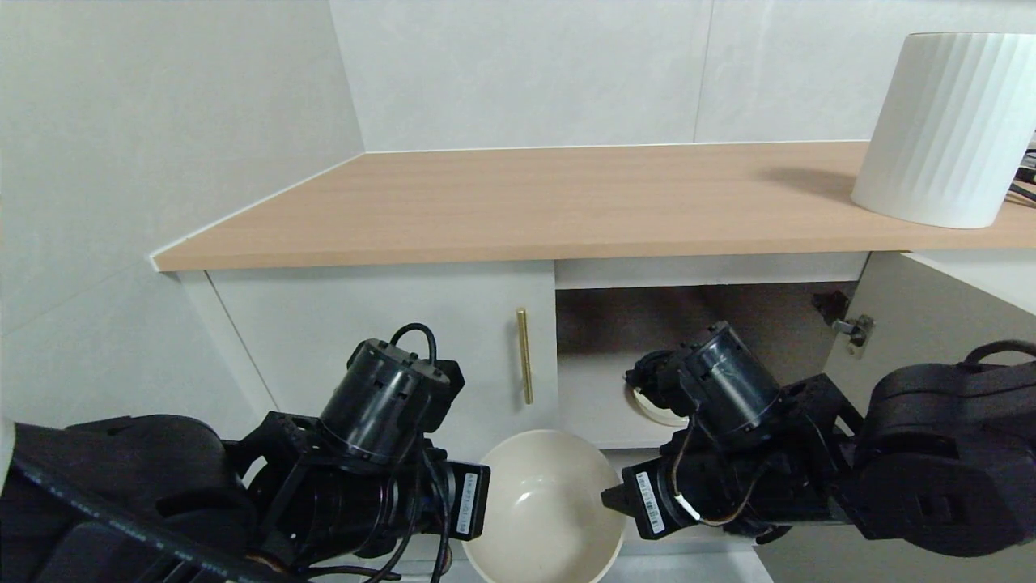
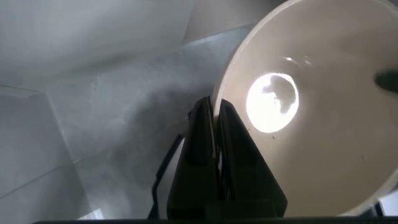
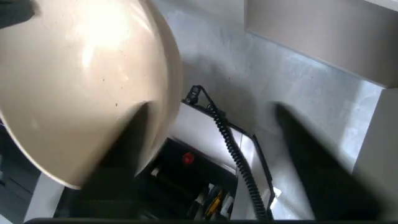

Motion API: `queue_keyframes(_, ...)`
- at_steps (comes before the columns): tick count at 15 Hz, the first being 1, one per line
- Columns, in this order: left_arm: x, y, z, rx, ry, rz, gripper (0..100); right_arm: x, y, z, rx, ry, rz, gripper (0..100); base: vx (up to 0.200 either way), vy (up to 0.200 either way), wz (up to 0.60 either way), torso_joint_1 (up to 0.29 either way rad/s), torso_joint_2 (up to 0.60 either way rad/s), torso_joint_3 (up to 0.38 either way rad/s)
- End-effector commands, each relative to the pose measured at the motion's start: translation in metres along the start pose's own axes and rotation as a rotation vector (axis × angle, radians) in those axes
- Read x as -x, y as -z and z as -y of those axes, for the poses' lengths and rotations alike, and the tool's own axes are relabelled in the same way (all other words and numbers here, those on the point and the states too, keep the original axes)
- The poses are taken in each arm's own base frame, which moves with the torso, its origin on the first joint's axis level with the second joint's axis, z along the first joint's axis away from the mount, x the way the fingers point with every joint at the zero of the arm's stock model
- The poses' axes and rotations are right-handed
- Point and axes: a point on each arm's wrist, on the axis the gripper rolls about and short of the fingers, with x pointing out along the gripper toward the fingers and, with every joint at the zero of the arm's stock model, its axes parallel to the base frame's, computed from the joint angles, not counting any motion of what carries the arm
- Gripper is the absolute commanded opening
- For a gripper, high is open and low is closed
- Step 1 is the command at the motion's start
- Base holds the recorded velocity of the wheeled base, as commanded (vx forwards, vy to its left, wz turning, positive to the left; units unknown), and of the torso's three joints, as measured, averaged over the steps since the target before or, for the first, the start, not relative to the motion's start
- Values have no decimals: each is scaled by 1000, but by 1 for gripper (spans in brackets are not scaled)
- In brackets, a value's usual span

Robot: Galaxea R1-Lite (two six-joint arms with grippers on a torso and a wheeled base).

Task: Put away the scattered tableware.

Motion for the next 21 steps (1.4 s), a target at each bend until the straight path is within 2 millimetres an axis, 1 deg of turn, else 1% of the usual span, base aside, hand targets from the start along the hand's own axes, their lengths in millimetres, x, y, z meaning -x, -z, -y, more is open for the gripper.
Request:
queue_keyframes(1, -1, 1, 0, 0, -4, -6, 0, -4, 2, 1, 2, 8, -14, 0, 0, 0, 0, 0, 0, 0)
queue_keyframes(7, -3, 2, -1, -1, -10, -14, 0, -4, 2, 1, 3, 9, -16, 0, 0, 0, 0, 0, 0, 0)
queue_keyframes(8, -4, 2, -1, -2, -10, -15, 100, -4, 2, 0, 4, 8, -16, 0, 0, 0, 0, 0, 0, 0)
queue_keyframes(14, -4, 0, 0, 7, -7, -7, 100, -5, 3, 1, 4, 11, -19, 0, 0, 0, 0, 0, 0, 0)
queue_keyframes(17, 0, -3, -1, 22, -2, 15, 100, -7, 4, 1, 2, 16, -26, 0, 0, 0, 0, 0, 0, 0)
queue_keyframes(18, 6, -9, -2, 59, 6, 43, 100, -13, 5, 4, -2, 33, -40, 0, 0, 0, 0, 0, 0, 0)
queue_keyframes(21, 8, -12, -5, 83, 4, 55, 100, -48, 1, 38, -86, 192, 4, 0, 0, 0, 0, 0, 0, 0)
